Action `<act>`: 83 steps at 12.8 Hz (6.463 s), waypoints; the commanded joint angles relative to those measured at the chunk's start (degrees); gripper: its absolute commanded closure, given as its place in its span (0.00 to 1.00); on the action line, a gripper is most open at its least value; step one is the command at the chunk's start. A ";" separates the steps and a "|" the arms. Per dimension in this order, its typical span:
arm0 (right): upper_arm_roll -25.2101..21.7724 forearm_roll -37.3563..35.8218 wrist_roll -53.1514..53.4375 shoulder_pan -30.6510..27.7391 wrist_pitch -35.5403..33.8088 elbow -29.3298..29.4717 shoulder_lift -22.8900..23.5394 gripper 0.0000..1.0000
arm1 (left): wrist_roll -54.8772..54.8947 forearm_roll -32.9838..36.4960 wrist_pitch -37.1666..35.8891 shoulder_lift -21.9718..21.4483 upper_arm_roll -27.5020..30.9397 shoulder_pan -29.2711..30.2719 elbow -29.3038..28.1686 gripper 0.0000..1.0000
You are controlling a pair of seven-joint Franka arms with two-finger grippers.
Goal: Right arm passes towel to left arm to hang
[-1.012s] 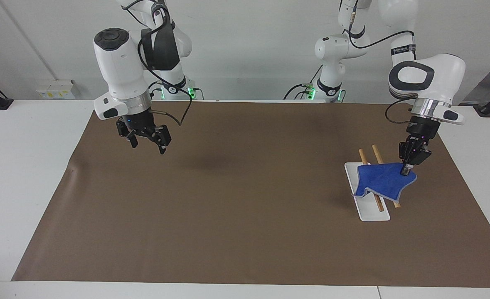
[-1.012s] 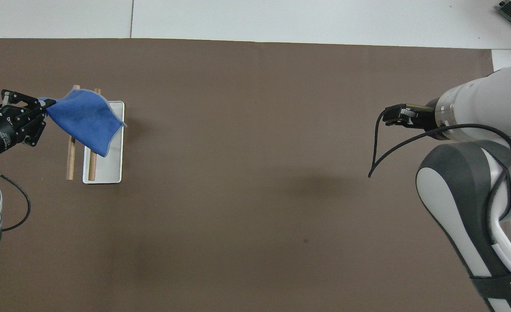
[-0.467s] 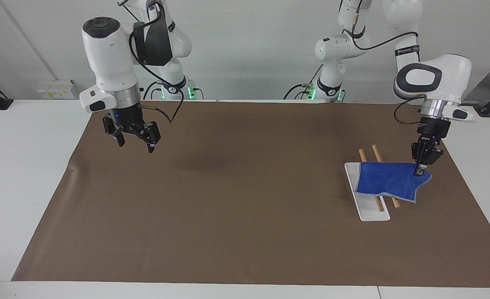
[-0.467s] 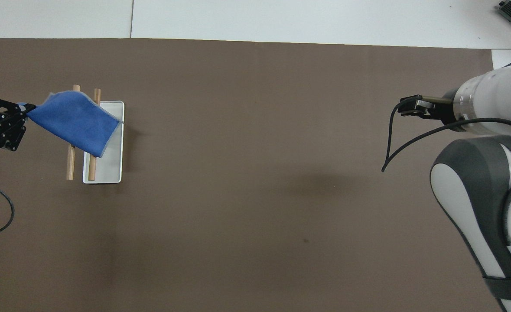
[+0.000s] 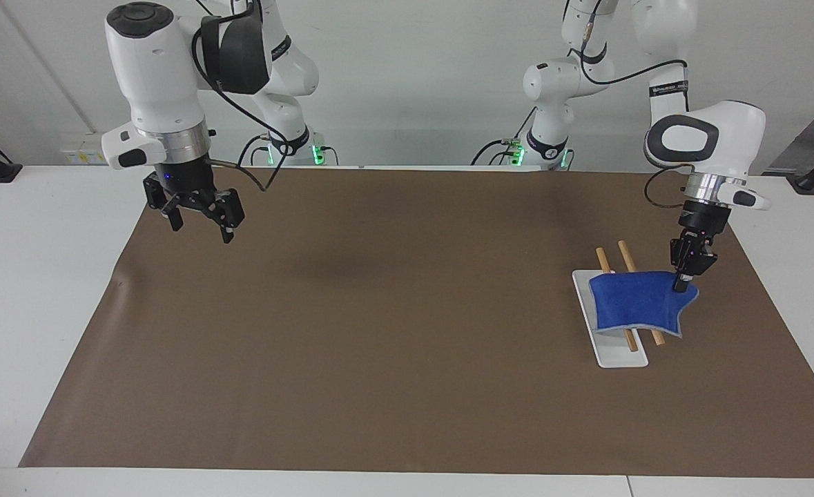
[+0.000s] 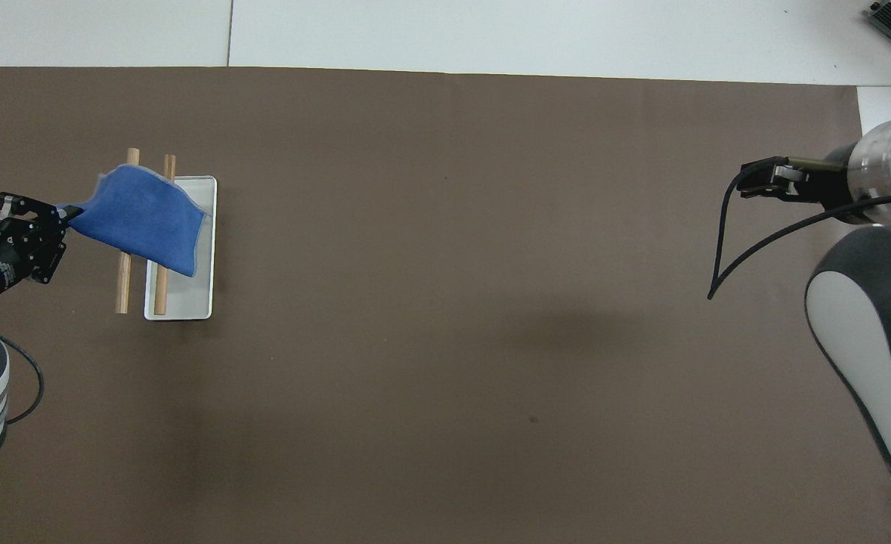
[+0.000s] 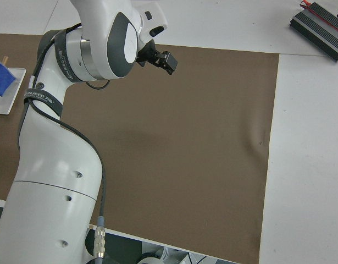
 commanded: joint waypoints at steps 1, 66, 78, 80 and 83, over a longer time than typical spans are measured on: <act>-6.07 -0.07 -1.54 6.15 -3.59 3.01 0.00 0.00 | 0.36 0.63 1.74 -0.49 0.01 -0.59 -2.12 1.00; -16.91 7.75 -12.88 14.08 -15.37 0.47 -4.04 0.00 | 19.78 56.44 -62.60 4.43 -0.52 -8.42 33.21 0.56; -16.91 7.75 -12.88 14.08 -15.29 0.47 -4.04 0.00 | 20.66 56.44 -62.85 2.85 -0.08 -7.63 34.78 0.00; -16.91 7.75 -12.80 14.08 -15.29 0.47 -4.04 0.00 | 20.75 56.62 -64.95 3.02 0.09 -7.54 37.24 0.00; -16.91 7.75 -12.88 14.08 -15.38 0.47 -4.04 0.00 | 22.41 59.77 -69.18 3.37 0.09 -7.63 40.41 0.00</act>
